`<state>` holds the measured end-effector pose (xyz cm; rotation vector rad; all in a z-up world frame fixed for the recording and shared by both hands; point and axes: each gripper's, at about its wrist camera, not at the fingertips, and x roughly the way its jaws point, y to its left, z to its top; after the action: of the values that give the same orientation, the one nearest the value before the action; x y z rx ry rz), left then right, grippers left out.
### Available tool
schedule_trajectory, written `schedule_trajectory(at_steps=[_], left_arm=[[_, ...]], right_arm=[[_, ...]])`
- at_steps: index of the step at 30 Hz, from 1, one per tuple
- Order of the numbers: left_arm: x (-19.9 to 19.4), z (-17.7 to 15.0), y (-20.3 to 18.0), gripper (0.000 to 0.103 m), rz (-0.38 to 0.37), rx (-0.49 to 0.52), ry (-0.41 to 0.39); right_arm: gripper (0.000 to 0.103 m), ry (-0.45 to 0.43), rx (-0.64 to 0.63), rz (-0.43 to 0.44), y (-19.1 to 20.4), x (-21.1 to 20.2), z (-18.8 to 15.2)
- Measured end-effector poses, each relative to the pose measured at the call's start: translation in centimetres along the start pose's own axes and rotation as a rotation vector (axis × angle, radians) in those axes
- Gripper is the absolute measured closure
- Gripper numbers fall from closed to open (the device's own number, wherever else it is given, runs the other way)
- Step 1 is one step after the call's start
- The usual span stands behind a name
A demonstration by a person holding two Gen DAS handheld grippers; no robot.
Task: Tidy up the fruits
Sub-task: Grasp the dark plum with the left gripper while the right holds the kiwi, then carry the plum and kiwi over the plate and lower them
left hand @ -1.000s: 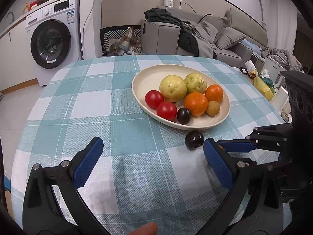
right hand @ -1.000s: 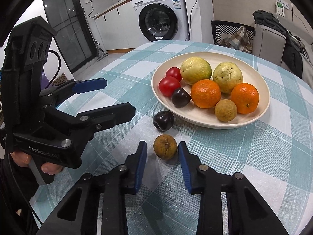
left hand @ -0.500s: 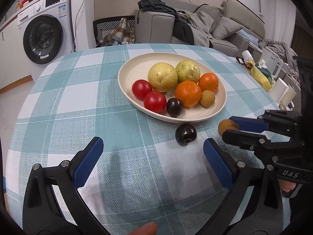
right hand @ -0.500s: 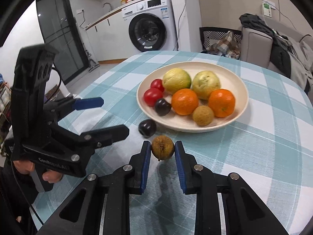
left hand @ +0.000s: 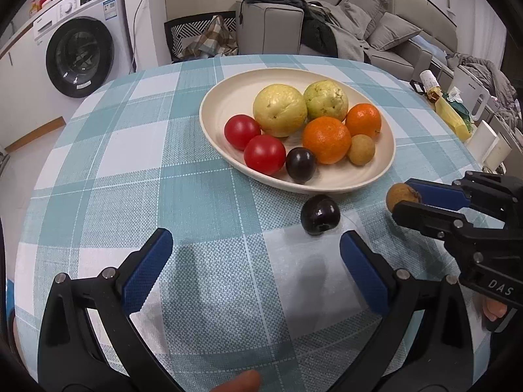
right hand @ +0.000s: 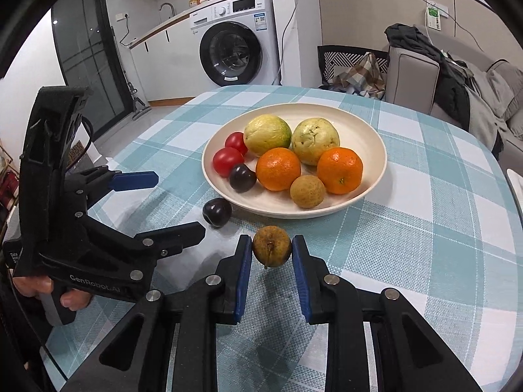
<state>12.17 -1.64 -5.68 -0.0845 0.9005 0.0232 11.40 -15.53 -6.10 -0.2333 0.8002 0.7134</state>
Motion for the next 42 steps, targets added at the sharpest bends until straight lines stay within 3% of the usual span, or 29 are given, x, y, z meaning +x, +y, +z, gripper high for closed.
schedule_trajectory(at_steps=[10,15,20,25,31,39,42], left_arm=[[0.7,0.4,0.1,0.002,-0.019,-0.023,0.005],[1.3,0.6,-0.3,0.013,-0.008,-0.016,0.024],[1.5,0.8,-0.9,0.014,-0.01,-0.001,0.023],[1.8,0.9,-1.7,0.023,0.01,0.023,0.029],[1.7,0.9,-2.3,0.037,0.004,0.046,0.016],[1.0,0.6,-3.4,0.077,-0.067,0.094,-0.002],[0.8,0.4,-3.7,0.08,-0.076,0.103,-0.003]], right_arm=[[0.077,0.008,0.008,0.028,-0.1,0.2,-0.2],[0.077,0.012,0.006,0.029,0.0,0.4,-0.4],[0.077,0.008,0.01,0.029,0.0,0.2,-0.4],[0.077,0.007,0.012,0.029,-0.1,0.2,-0.4],[0.077,0.006,0.013,0.029,-0.1,0.2,-0.3],[0.077,0.009,0.011,0.029,-0.1,0.3,-0.4],[0.077,0.01,0.012,0.029,-0.1,0.3,-0.4]])
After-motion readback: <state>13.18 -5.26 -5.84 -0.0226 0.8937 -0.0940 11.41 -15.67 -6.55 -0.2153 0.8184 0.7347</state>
